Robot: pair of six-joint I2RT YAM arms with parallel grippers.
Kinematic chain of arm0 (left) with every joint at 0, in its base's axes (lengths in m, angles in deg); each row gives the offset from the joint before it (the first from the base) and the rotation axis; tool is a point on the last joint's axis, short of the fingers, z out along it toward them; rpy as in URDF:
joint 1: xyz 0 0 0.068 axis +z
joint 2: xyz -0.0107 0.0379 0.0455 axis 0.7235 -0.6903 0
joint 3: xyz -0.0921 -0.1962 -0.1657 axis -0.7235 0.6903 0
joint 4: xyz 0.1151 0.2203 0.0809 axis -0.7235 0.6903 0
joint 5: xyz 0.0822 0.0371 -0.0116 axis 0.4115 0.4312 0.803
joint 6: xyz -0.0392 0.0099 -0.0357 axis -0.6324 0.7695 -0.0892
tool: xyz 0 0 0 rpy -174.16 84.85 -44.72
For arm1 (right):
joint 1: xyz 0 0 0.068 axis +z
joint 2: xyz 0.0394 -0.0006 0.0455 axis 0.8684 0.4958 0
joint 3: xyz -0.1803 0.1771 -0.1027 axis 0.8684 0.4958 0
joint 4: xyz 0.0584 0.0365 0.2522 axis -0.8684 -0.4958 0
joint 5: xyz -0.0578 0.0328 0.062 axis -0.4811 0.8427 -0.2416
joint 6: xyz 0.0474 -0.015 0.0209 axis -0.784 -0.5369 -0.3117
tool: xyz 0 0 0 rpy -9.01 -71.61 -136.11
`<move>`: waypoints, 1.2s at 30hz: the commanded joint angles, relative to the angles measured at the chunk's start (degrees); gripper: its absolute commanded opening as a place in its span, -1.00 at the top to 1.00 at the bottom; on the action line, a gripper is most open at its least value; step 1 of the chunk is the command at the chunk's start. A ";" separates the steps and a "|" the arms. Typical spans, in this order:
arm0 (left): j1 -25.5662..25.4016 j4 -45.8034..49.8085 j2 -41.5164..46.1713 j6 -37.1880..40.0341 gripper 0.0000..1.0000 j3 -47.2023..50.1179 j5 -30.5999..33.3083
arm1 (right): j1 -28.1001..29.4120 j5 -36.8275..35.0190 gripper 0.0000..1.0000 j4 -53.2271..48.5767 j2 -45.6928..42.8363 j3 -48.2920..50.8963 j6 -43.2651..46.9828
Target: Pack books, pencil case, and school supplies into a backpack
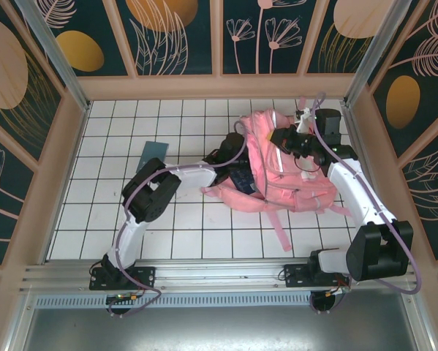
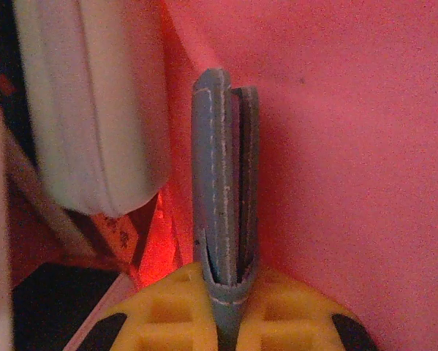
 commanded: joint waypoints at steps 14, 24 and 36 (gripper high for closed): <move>-3.65 13.86 -10.89 2.15 1.00 -17.25 2.57 | 4.65 1.43 1.00 11.30 1.03 -3.04 -3.19; -4.09 14.24 -10.10 4.71 -0.26 -18.81 1.41 | 4.67 -0.56 1.00 9.68 0.19 -2.78 -1.82; -1.65 5.26 -1.61 2.91 -0.57 -7.11 0.40 | 3.16 -3.04 1.00 7.18 -2.22 -2.18 0.37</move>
